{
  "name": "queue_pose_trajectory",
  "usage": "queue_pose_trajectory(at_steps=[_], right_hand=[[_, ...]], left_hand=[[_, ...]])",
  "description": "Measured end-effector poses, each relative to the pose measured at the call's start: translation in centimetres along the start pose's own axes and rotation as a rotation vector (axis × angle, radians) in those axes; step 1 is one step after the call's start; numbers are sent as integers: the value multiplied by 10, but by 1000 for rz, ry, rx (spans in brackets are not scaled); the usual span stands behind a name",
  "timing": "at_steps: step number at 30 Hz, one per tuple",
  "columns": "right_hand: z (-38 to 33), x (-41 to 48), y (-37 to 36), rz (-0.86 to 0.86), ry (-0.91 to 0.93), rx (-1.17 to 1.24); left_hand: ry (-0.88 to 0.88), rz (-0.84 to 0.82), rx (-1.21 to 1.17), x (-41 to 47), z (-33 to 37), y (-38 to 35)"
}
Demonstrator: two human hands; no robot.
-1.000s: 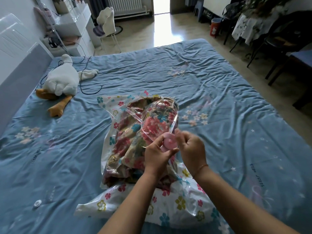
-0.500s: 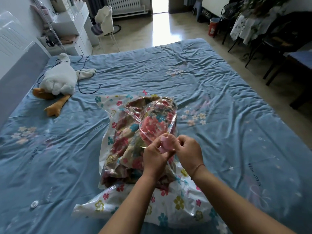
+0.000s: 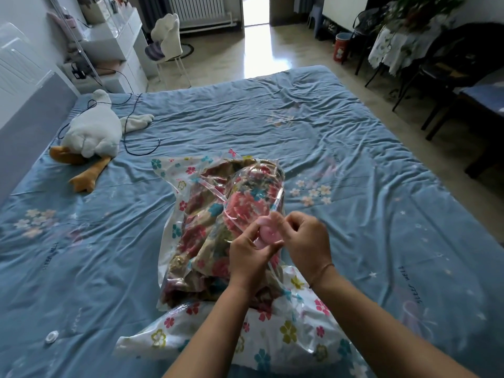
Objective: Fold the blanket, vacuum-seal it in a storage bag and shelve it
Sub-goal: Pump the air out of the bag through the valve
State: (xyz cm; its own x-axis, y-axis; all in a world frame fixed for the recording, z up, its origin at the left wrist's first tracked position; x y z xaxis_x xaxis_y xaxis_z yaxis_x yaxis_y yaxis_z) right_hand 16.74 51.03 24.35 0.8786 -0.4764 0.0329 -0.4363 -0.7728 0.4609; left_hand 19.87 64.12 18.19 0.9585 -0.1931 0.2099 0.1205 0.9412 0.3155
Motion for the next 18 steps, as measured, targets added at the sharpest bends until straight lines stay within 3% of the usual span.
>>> queue_pose_trajectory(at_steps=[3, 5, 7, 10, 12, 16, 18], right_hand=[[-55, -12, 34, 127, 207, 399], [-67, -16, 40, 164, 303, 486], [-48, -17, 26, 138, 256, 336], [11, -7, -4, -18, -23, -33], [17, -5, -6, -48, -84, -65], [-56, -16, 32, 62, 146, 446], [-73, -21, 42, 110, 250, 579]], left_hand=[[-18, 3, -3, 5, 0, 3], [-17, 2, -4, 4, 0, 3], [-12, -1, -2, 1, -1, 1], [21, -19, -3, -3, -3, -4], [11, -16, -6, -3, -1, -4], [-2, 1, -6, 3, -3, 2], [-2, 2, -1, 4, -4, 3]])
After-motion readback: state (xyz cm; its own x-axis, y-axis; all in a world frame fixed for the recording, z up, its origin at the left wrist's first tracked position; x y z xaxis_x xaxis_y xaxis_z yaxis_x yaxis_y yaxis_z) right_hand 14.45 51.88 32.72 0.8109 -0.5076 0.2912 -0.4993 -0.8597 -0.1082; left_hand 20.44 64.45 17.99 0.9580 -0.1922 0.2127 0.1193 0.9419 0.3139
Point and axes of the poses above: each hand's wrist, its own x-axis towards the middle knuckle, its own y-axis out of the back of the hand, z = x × y, the point moved 5 cm from there along x, towards the middle knuckle, and after that the axes turned 10 degrees about -y, right-handed, at the moved point
